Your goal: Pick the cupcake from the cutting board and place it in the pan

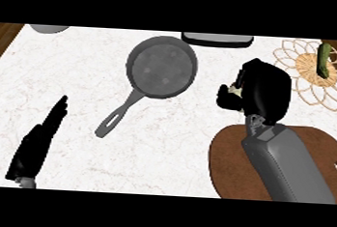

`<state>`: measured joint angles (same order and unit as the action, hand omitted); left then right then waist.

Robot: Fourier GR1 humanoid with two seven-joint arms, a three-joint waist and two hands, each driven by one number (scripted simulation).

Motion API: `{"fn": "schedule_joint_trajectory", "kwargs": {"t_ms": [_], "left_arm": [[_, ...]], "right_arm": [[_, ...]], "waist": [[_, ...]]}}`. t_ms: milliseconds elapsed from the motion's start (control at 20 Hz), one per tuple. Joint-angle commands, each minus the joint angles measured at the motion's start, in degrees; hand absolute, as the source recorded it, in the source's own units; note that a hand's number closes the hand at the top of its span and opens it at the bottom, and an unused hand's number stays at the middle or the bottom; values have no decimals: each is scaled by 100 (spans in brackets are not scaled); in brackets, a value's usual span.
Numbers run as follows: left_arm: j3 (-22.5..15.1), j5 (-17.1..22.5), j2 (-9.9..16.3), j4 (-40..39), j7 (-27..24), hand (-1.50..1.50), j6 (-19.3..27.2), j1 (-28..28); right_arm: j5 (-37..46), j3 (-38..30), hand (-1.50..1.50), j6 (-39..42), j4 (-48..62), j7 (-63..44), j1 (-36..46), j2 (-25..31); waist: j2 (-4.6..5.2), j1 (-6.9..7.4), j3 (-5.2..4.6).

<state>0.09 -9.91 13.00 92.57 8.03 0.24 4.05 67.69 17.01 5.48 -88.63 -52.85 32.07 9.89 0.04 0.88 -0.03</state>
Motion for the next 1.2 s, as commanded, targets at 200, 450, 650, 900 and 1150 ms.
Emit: {"fn": "schedule_joint_trajectory", "kwargs": {"t_ms": [200,450,650,900,1150], "left_arm": [[-46,26,-35,-27,-197,0,-146,60],[-192,-176,-193,129,76,0,26,-165],[-204,-193,-212,-197,89,0,-42,-376],[-255,-158,-274,-177,-50,0,-82,-359],[-349,-227,-251,-202,-126,0,-150,-515]], "right_arm": [[-201,-688,150,-887,1810,509,1933,-740],[-625,-1134,150,-1882,3430,887,2655,-975],[-1230,-1351,150,-2414,4588,1206,3165,-984],[-1621,-1581,150,-2749,5859,1778,3537,-987],[-1702,-1450,150,-2733,6726,1941,3665,-988]], "waist": [[43,136,2],[80,243,5],[108,260,2],[168,412,1],[262,663,-1]]}}
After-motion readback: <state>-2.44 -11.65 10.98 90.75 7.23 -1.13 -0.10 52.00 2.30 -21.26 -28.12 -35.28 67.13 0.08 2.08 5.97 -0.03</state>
